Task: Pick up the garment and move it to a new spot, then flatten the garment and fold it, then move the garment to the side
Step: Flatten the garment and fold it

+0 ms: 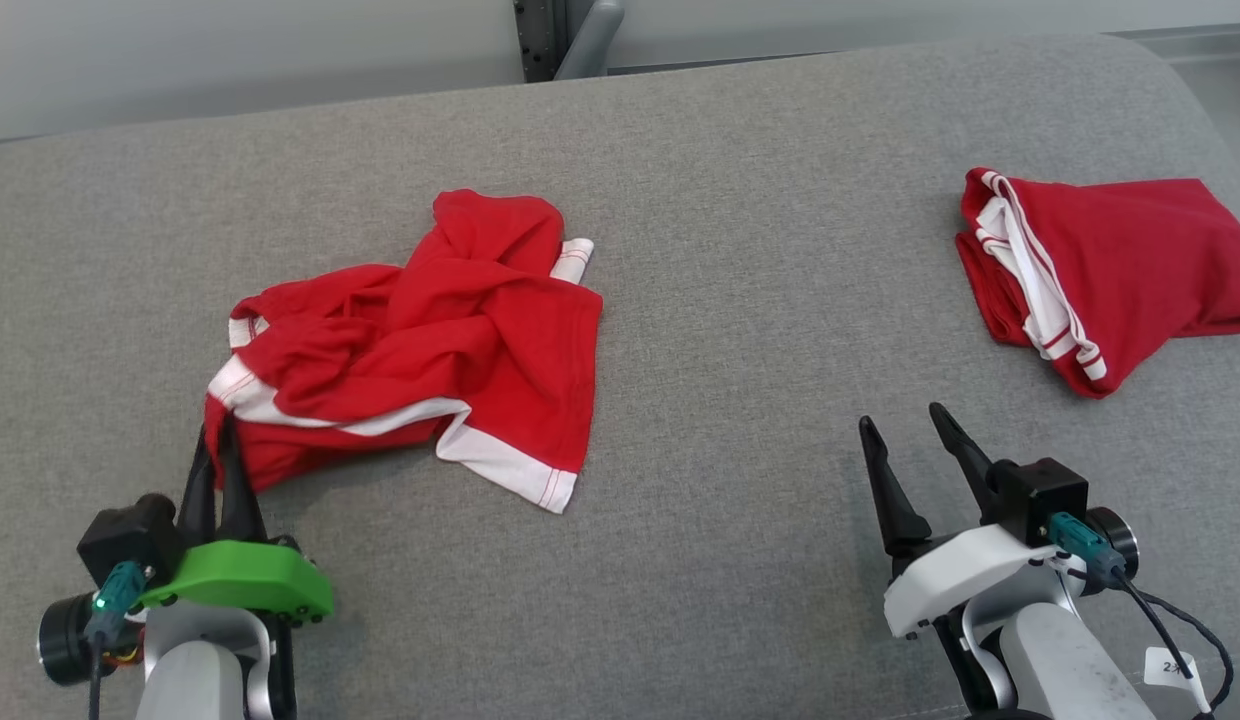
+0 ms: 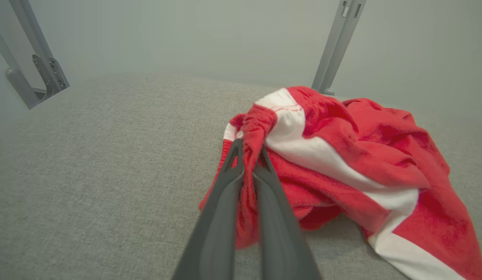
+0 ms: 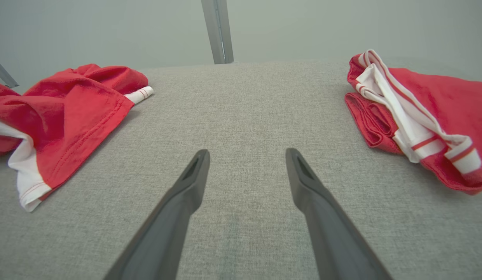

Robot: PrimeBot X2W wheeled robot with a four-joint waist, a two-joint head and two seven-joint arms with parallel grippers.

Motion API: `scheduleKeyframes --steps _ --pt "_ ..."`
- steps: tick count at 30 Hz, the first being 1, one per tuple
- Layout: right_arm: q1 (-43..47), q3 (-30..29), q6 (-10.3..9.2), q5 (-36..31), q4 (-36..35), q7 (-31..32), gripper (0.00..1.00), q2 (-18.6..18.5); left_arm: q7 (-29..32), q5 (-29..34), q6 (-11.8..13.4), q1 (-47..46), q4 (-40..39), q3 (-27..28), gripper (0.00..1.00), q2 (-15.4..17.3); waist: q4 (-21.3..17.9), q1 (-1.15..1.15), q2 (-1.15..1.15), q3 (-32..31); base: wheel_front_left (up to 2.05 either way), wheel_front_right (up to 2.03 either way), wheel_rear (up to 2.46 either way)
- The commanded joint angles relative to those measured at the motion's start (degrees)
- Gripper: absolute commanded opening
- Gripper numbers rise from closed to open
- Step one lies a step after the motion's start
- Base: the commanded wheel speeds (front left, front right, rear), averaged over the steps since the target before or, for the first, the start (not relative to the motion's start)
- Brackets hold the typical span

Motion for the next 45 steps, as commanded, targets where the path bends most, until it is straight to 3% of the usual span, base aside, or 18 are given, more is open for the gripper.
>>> scheduleKeyframes --steps 1,7,12,23,37,40,42,43,45 --pt "-0.53 0.23 -0.11 -0.08 -0.09 -0.11 1.0 -0.53 0.03 0.1 0.39 0.69 0.21 0.73 1.0 0.2 0.4 0.0 0.0 0.29 0.0 0.0 0.0" --pt "-0.86 1.92 -0.11 0.59 -0.5 -0.11 1.0 -0.71 0.03 0.47 1.4 3.62 -2.39 2.34 1.0 0.19 1.2 0.0 0.0 -0.43 0.0 0.0 0.0" --pt "-1.72 5.36 -0.11 1.66 -0.7 -0.11 1.0 -0.48 0.03 -0.89 2.41 5.88 -7.19 0.06 1.0 0.17 2.76 0.0 0.0 -0.46 0.0 0.0 0.0" --pt "-5.74 17.76 -0.11 7.01 5.02 -0.1 1.0 -1.28 0.03 -3.13 4.03 8.02 -10.91 -6.91 1.0 0.19 12.22 0.0 0.0 1.78 0.0 0.0 0.0" --pt "-9.95 26.6 -0.11 14.32 13.53 -0.1 1.0 -2.62 0.03 -3.77 4.4 8.77 -12.1 -8.77 1.0 0.19 18.3 0.0 0.0 3.04 0.0 0.0 0.0" --pt "-10.66 27.21 -0.11 14.6 15.16 -0.06 0.92 -2.87 0.03 -3.95 4.37 8.48 -12.19 -9.13 1.0 0.19 18.72 0.0 0.0 3.22 0.0 0.0 0.0" --pt "-10.94 27.52 -0.11 14.71 16.38 -0.03 0.73 -2.86 0.03 -3.92 4.16 8.22 -12.22 -9.33 1.0 0.19 18.89 0.0 0.0 3.33 0.0 0.0 0.0" --pt "-11.2 27.6 -0.11 14.66 16.87 0.04 0.69 -2.82 0.03 -3.96 4.1 8.08 -12.22 -9.44 1.0 0.19 18.97 0.0 0.0 3.36 0.0 0.0 0.0" --pt "-11.64 27.58 -0.11 14.27 17.73 0.09 0.44 -2.74 0.03 -3.98 4.0 7.91 -12.2 -9.66 1.0 0.19 19.07 0.0 0.0 3.42 0.0 0.0 0.0"
